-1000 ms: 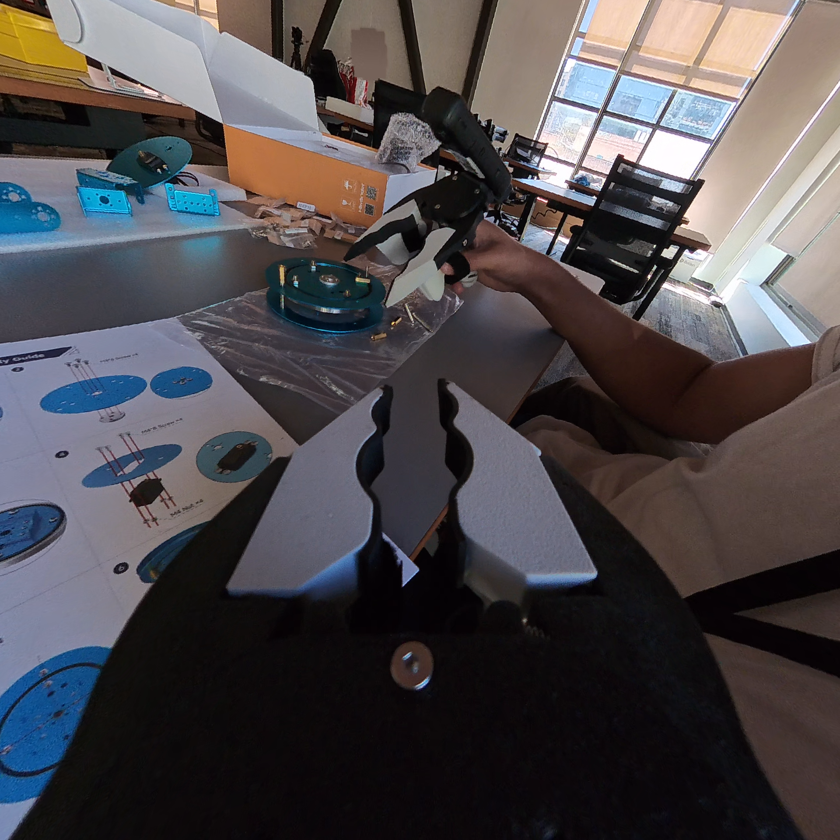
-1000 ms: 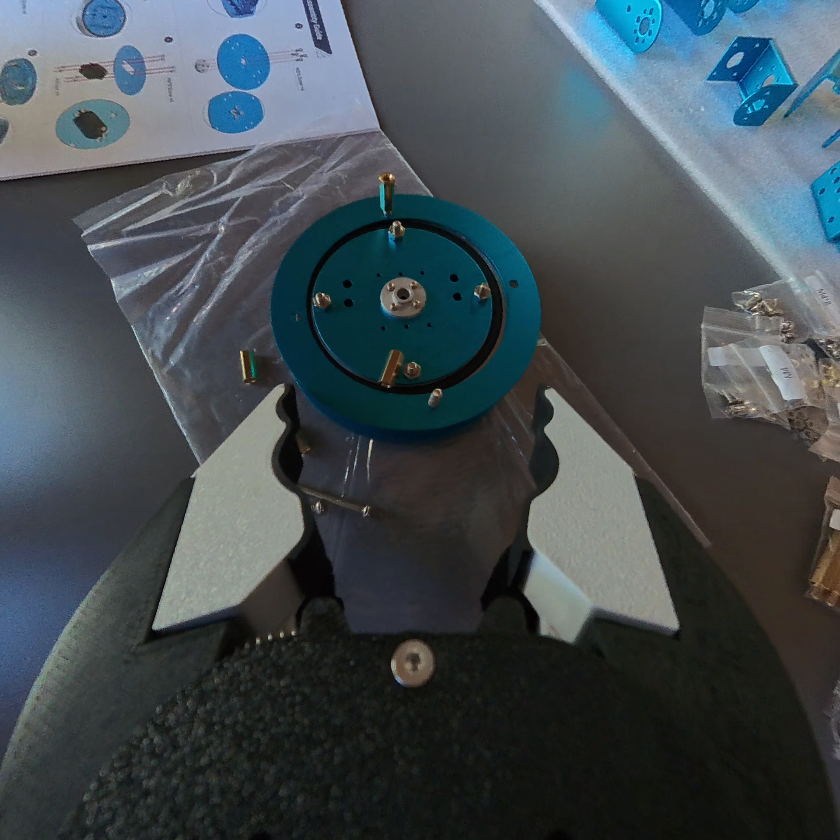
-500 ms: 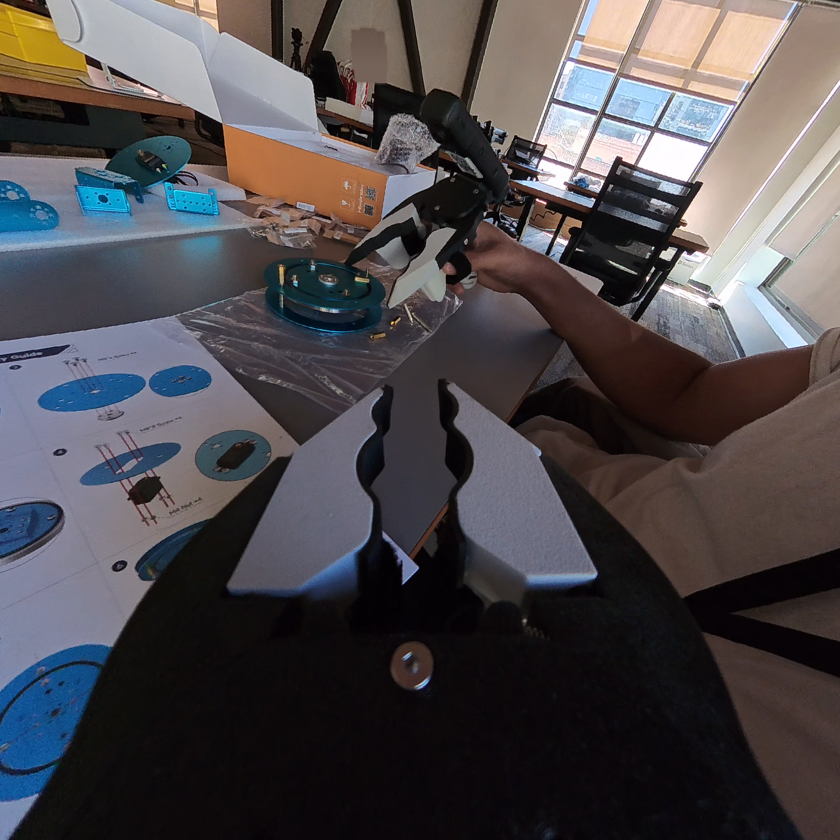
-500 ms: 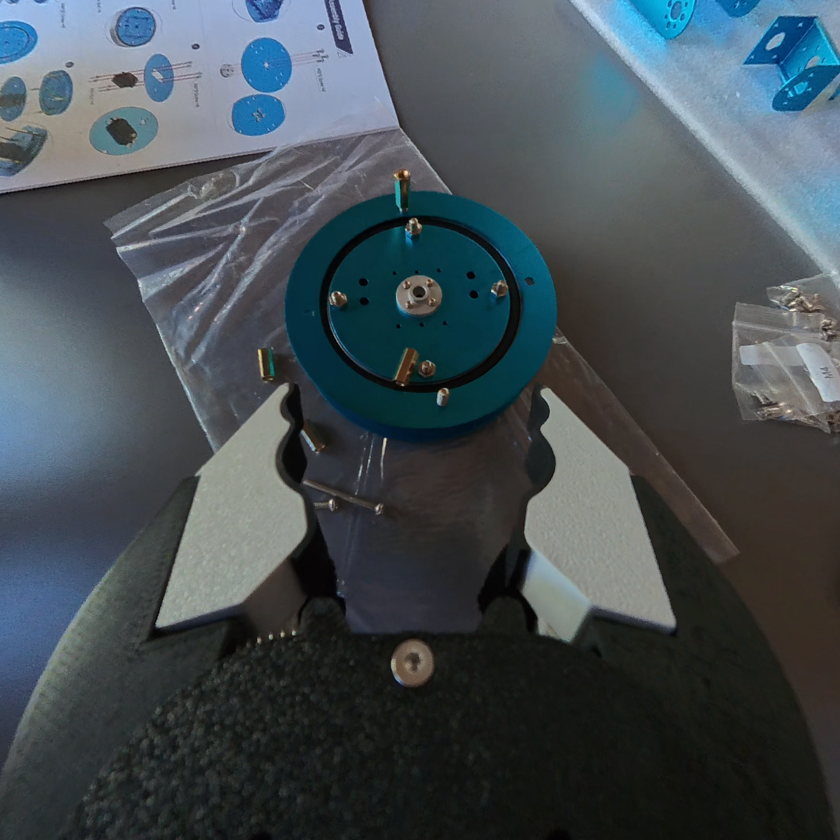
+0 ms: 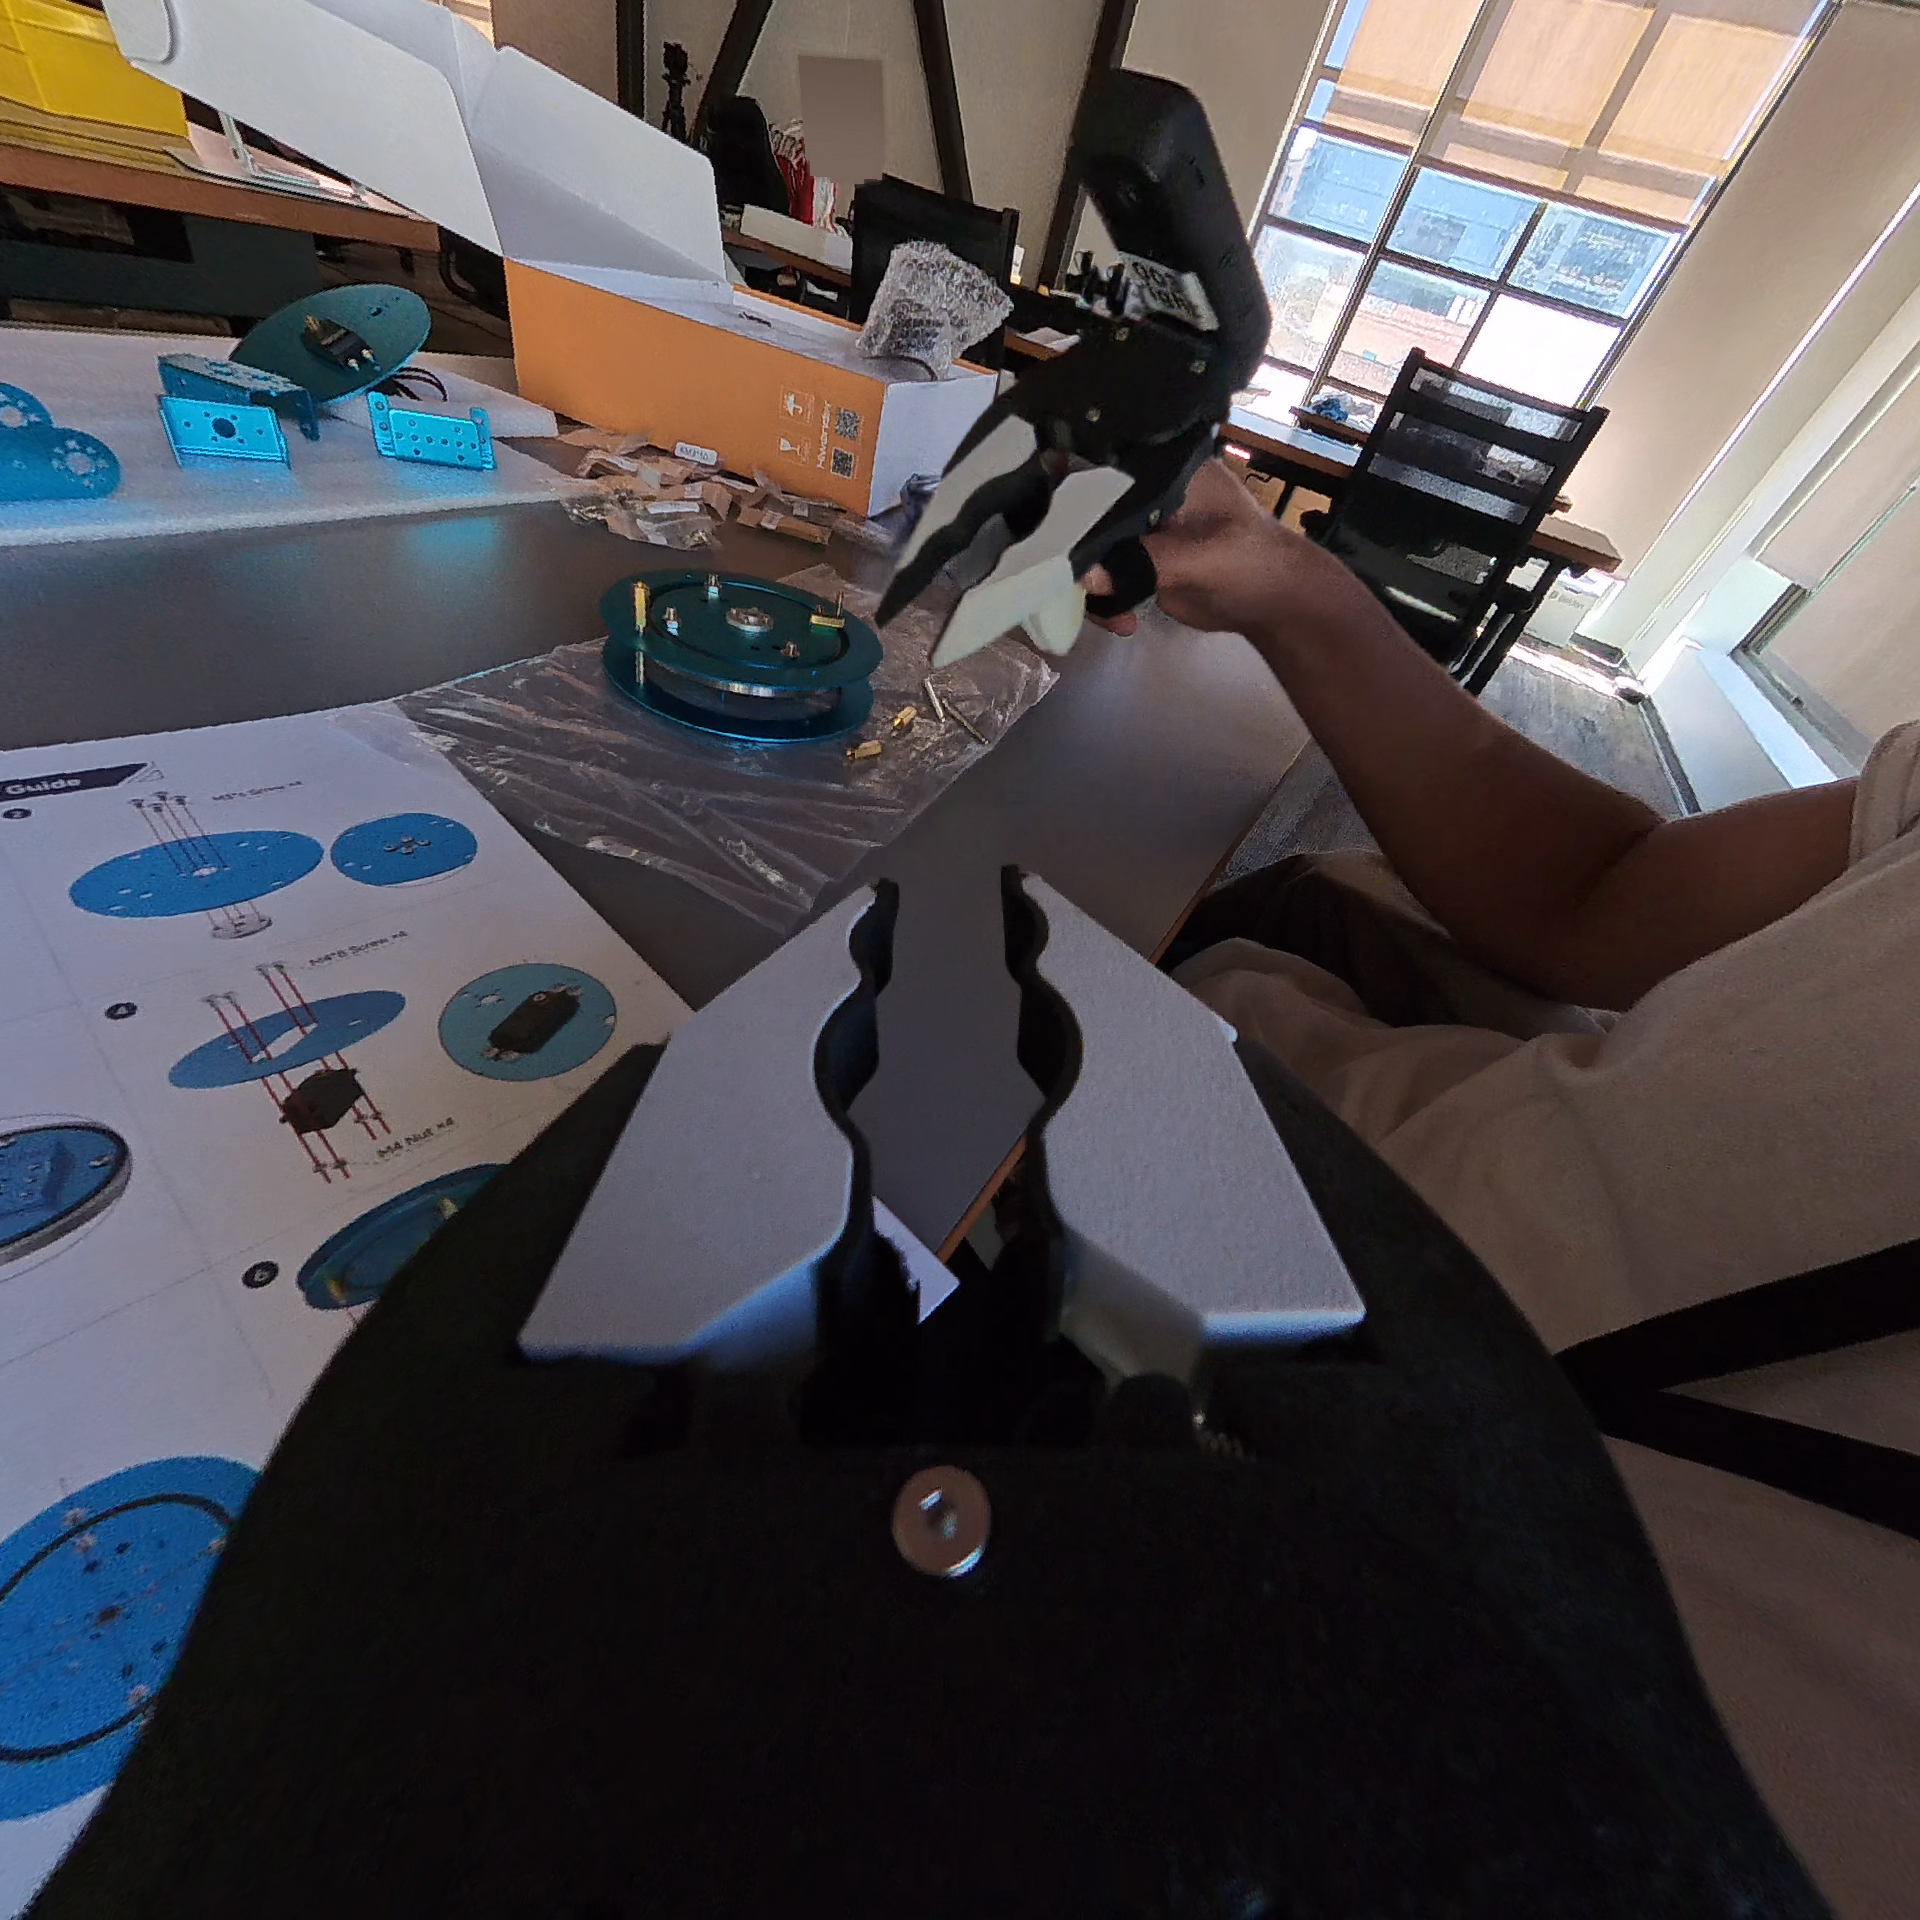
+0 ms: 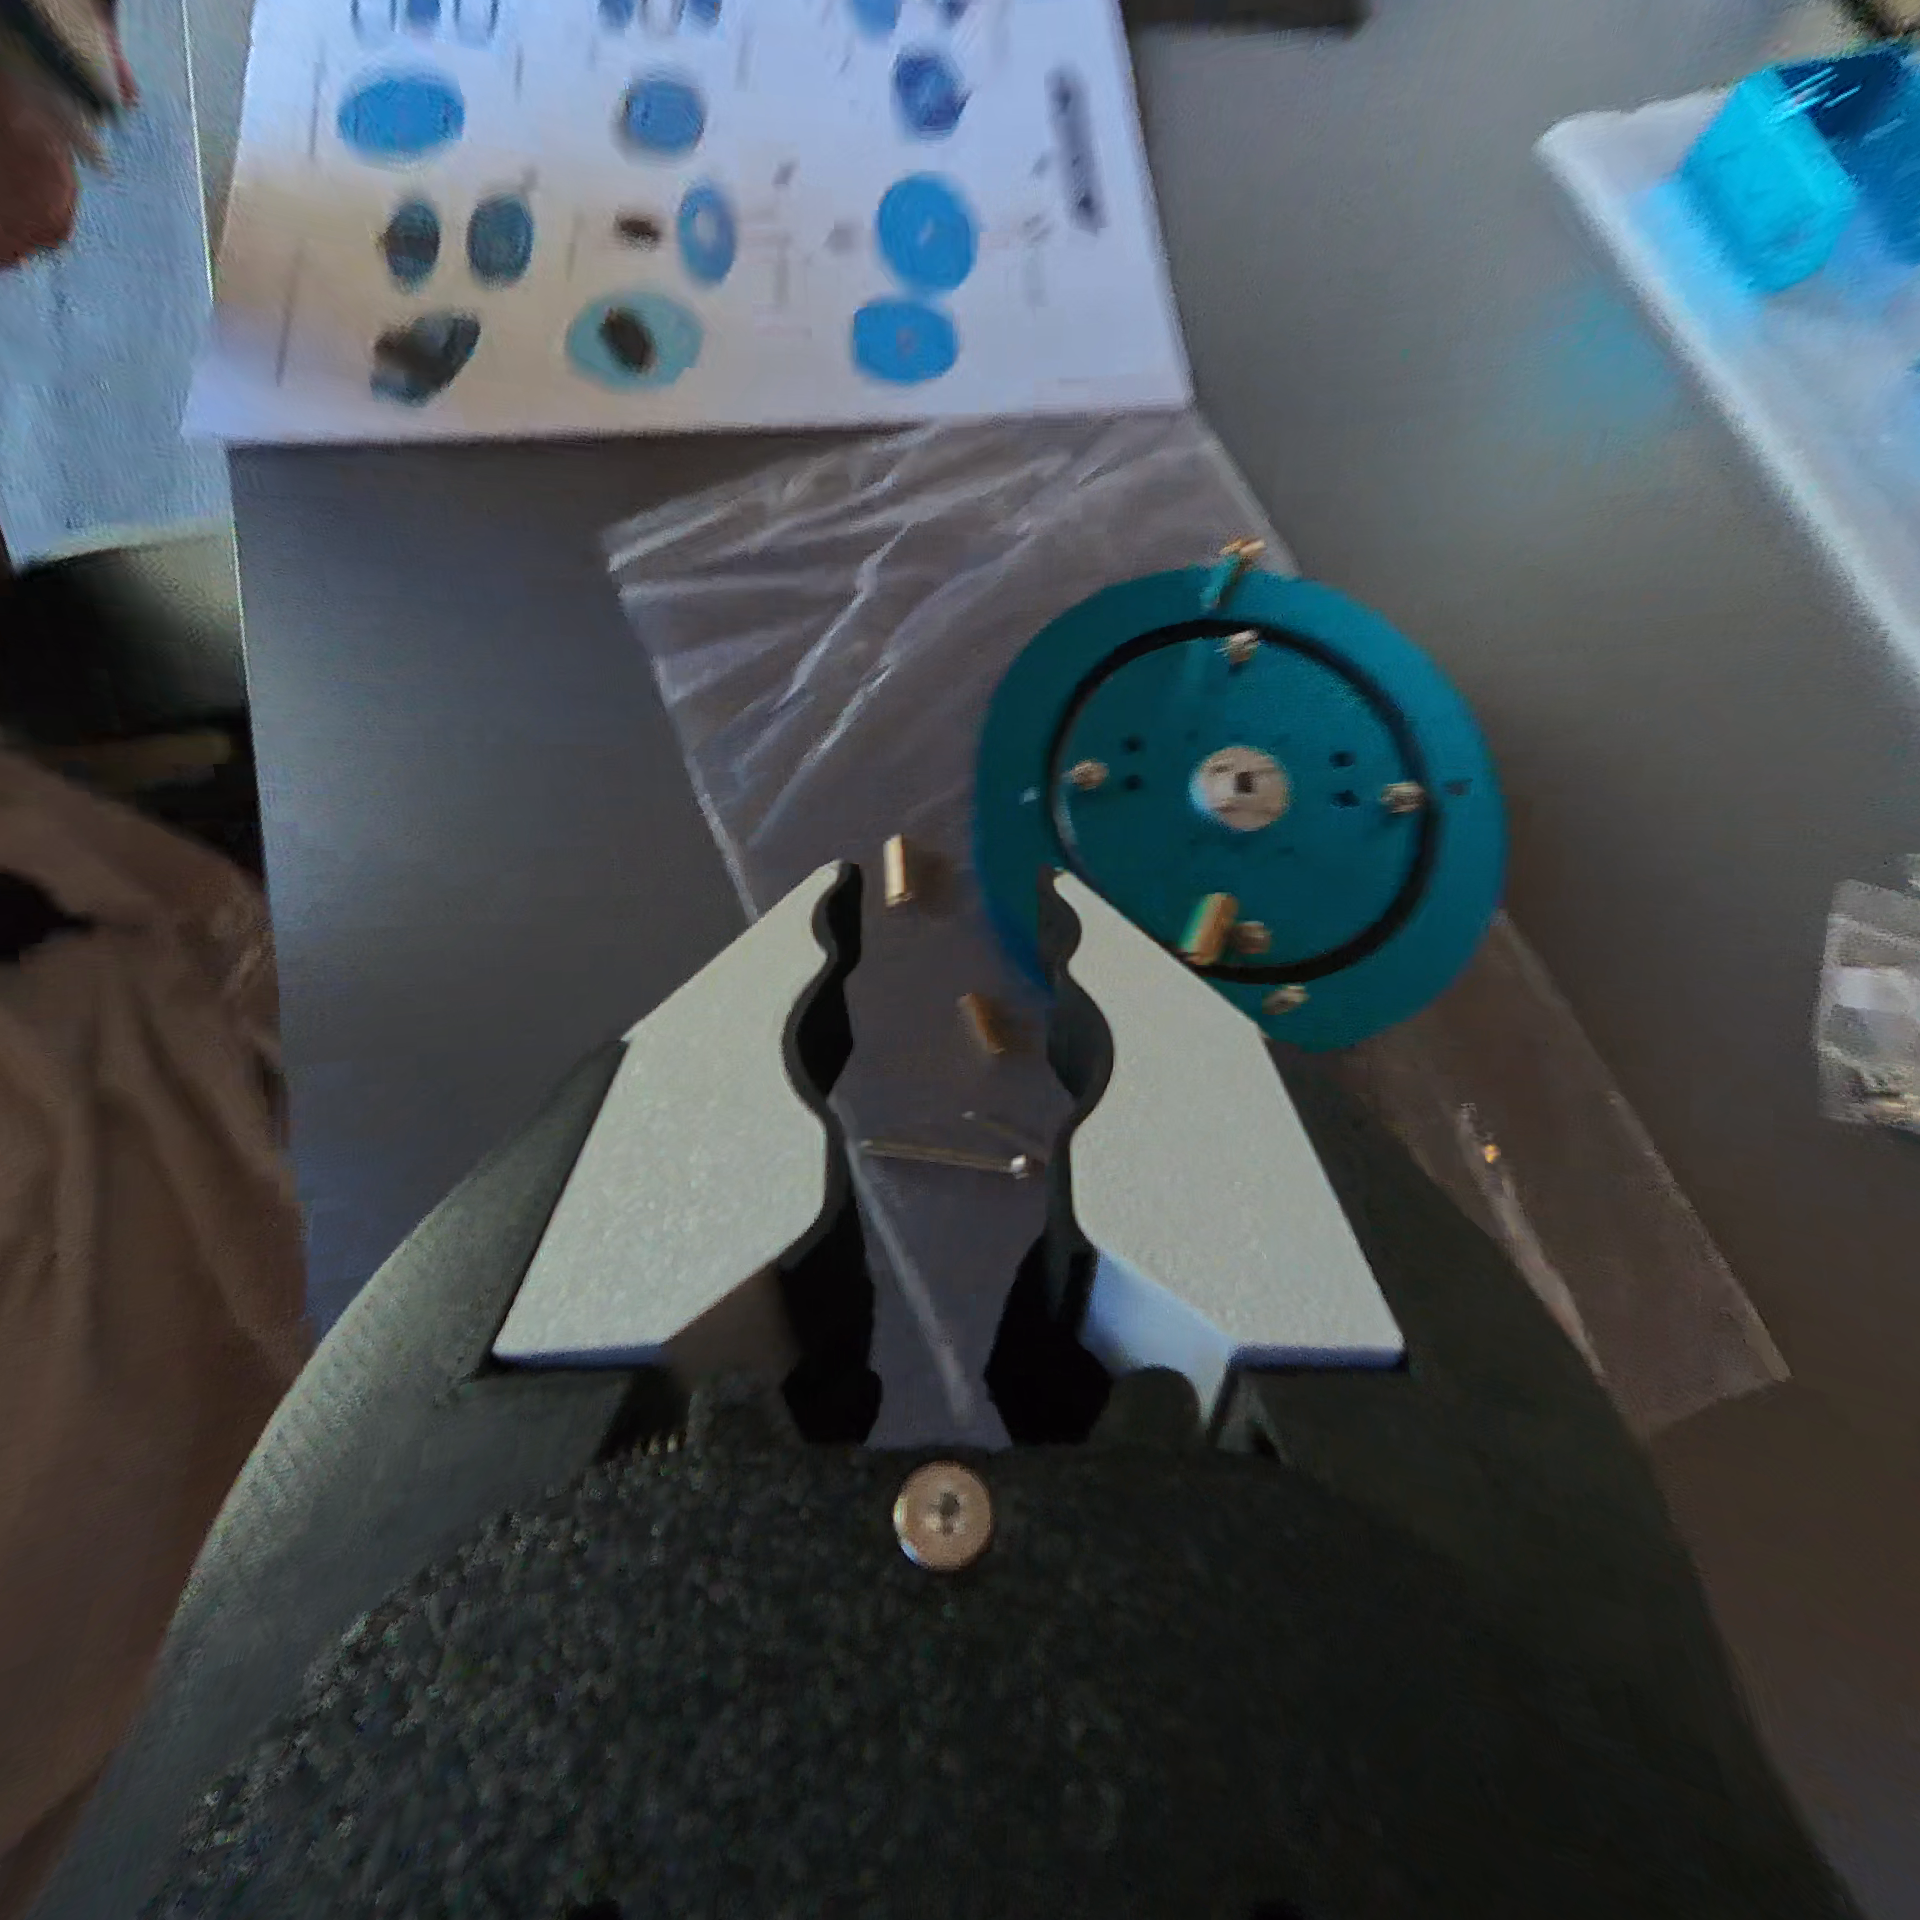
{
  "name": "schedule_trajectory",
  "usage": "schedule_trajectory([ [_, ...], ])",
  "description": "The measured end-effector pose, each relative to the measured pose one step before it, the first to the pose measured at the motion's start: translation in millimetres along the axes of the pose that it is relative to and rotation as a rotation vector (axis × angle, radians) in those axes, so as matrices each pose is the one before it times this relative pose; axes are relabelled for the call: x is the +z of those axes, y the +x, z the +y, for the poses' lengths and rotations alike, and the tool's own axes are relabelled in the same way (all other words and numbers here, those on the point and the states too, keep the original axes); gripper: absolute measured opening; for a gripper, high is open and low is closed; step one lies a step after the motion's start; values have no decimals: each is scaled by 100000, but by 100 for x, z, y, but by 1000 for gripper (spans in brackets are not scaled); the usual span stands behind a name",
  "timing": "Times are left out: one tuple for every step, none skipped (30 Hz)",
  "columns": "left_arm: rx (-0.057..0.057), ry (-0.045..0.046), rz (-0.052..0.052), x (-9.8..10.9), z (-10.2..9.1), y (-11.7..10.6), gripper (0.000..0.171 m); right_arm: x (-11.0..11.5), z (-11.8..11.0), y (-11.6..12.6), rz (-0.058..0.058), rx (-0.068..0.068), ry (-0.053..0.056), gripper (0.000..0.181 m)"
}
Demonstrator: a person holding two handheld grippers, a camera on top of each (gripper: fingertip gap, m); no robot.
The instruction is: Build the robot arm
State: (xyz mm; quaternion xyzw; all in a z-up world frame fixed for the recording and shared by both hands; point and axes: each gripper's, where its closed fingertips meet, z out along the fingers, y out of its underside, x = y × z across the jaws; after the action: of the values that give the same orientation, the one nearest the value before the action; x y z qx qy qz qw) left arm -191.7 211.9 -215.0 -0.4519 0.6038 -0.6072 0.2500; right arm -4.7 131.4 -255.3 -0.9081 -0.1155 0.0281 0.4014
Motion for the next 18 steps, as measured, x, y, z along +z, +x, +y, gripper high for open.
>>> schedule_trajectory([
  [-202, -118, 57, 38, 79, -75, 20, 456, 494, -745, 890, -3055, -6130, 33],
  [-217, -300, 132, 65, 68, -58, 20, 526, 367, -419, 2394, -2891, -5444, 33],
  [-176, -340, 149, 88, 62, -49, 20, 562, 162, -403, 1276, -2436, -4167, 32],
  [-82, -234, 174, 85, 22, 6, 20, 554, -1, -433, -361, -1241, -3235, 31],
  [64, -143, 262, 64, -11, 75, 20, 478, -45, -317, -1138, 248, -2755, 31],
  [281, -99, 337, 27, -3, 140, 20, 403, 17, -198, -1536, 1074, -3066, 31],
  [490, 14, 234, -6, -15, 183, 20, 264, 22, -80, -1544, 1472, -2664, 30],
  [520, 202, 16, -28, -38, 148, 20, 185, -81, -31, -1509, 1653, -1122, 28],
  [327, 266, -4, -14, -36, 127, 20, 172, -115, 61, -1097, 1472, -27, 25],
  [74, 116, 247, 12, -25, 123, 20, 175, -11, 137, -307, 842, -271, 23],
  [-55, -95, 453, 54, 6, 114, 20, 156, 47, 176, 453, 226, -252, 22],
  [-13, -241, 409, 74, 20, 99, 20, -49, 17, 243, 1538, -79, 251, 21],
  [139, -291, 273, 92, 28, 43, 20, -53, 152, 64, 686, -402, -576, 19],
  [177, -214, 232, 99, 26, 32, 20, 10, 119, 18, 553, -466, -505, 18],
  [39, -122, 345, 135, 12, 27, 20, 118, 169, 53, 897, -784, -810, 17],
  [-128, -115, 519, 171, -3, 29, 20, 176, 230, 62, 924, -904, -1102, 16],
  [-235, -197, 559, 201, 3, 43, 20, 2, -188, -116, -476, -352, 1520, 11],
  [-175, -326, 467, 237, 22, 18, 20, 57, 34, 51, 561, -44, 86, 7],
])
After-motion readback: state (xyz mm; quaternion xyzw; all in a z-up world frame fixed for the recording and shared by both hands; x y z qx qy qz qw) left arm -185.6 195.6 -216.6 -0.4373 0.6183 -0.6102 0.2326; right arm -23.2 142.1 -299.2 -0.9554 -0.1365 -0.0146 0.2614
